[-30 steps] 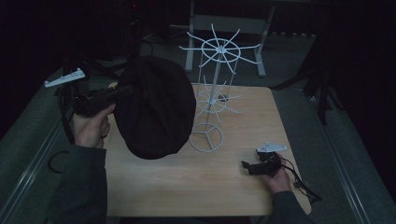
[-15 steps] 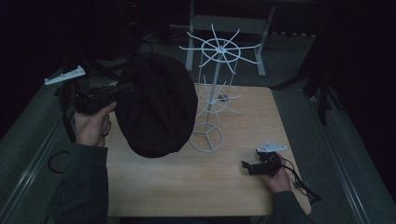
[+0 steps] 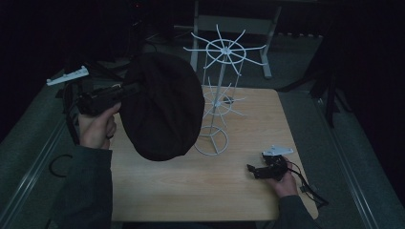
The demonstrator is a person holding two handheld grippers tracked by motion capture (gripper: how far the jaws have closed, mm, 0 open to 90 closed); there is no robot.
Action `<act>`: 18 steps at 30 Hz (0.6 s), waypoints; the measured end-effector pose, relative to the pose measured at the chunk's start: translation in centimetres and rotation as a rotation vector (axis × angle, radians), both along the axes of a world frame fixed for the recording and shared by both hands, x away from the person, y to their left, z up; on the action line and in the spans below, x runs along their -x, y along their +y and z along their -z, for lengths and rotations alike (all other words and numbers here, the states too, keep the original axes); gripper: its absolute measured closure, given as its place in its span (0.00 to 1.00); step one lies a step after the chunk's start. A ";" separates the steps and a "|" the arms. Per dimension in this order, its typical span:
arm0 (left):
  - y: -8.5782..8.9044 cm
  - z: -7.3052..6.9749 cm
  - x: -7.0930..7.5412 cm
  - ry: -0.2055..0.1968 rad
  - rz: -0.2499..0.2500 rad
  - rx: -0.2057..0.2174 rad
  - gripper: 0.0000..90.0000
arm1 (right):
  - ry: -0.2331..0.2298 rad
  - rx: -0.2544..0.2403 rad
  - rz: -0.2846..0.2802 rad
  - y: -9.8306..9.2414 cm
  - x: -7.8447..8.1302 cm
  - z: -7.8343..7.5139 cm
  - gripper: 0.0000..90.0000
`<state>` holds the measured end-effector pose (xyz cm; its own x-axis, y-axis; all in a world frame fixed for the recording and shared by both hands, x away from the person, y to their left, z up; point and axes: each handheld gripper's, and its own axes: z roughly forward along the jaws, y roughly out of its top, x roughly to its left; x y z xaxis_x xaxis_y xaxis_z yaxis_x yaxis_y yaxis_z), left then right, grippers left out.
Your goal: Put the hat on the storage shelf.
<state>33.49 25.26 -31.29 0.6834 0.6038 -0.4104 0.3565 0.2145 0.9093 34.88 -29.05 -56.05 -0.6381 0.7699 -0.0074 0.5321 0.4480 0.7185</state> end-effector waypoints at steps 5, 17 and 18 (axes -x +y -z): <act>0.0 -0.1 0.0 -0.003 0.004 0.008 0.85 | 0.000 0.000 0.000 0.0 0.0 0.0 0.14; -0.3 -0.4 0.0 -0.010 0.018 0.026 0.85 | 0.000 0.000 0.000 0.0 0.0 0.0 0.14; -0.3 -0.4 0.0 -0.010 0.020 0.028 0.85 | 0.000 0.000 0.000 0.0 0.0 0.0 0.14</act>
<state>33.49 24.94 -30.90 0.6995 0.5783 -0.4198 0.3514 0.2330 0.9067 34.90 -29.05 -56.05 -0.6382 0.7698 -0.0073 0.5322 0.4480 0.7184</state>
